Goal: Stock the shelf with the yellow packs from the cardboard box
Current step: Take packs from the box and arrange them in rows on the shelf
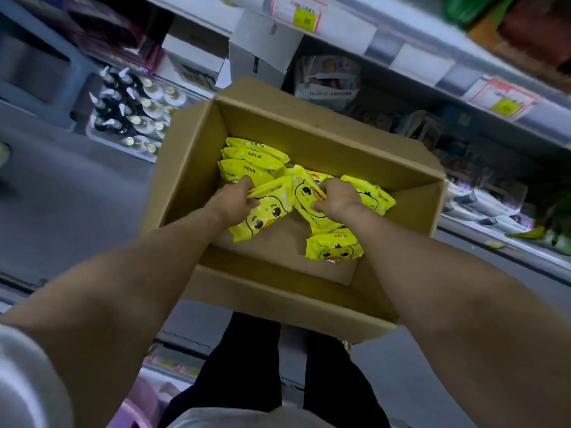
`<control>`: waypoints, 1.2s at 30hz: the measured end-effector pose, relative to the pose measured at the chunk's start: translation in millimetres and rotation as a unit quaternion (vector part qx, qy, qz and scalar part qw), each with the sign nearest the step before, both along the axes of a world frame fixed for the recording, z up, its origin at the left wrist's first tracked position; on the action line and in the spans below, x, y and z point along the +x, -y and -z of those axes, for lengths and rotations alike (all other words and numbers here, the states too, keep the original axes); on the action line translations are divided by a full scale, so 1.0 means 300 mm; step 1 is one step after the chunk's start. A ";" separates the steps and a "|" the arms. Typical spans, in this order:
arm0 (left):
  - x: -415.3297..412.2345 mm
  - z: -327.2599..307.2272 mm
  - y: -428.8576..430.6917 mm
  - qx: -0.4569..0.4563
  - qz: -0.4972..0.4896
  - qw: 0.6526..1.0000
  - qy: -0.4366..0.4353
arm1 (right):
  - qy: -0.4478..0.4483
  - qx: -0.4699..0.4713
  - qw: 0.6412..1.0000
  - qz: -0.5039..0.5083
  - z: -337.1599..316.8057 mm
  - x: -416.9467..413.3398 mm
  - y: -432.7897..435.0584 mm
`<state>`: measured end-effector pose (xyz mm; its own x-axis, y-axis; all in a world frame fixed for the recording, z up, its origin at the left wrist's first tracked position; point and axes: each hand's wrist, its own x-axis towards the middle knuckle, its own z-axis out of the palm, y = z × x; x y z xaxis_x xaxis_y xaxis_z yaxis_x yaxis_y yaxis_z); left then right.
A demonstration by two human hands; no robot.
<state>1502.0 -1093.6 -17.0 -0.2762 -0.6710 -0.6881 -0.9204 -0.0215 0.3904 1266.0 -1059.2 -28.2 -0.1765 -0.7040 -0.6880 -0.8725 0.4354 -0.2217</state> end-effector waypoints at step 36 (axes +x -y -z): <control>-1.740 -1.780 -0.486 -0.272 0.168 0.920 -0.227 | -0.078 -0.450 0.877 0.148 -1.673 -1.680 -1.137</control>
<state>980.1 -947.8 517.0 -0.7069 -0.7063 -0.0378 -0.5784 0.5464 0.6058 762.0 -718.2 473.7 -0.4860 -0.8571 0.1707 -0.8006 0.3582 -0.4804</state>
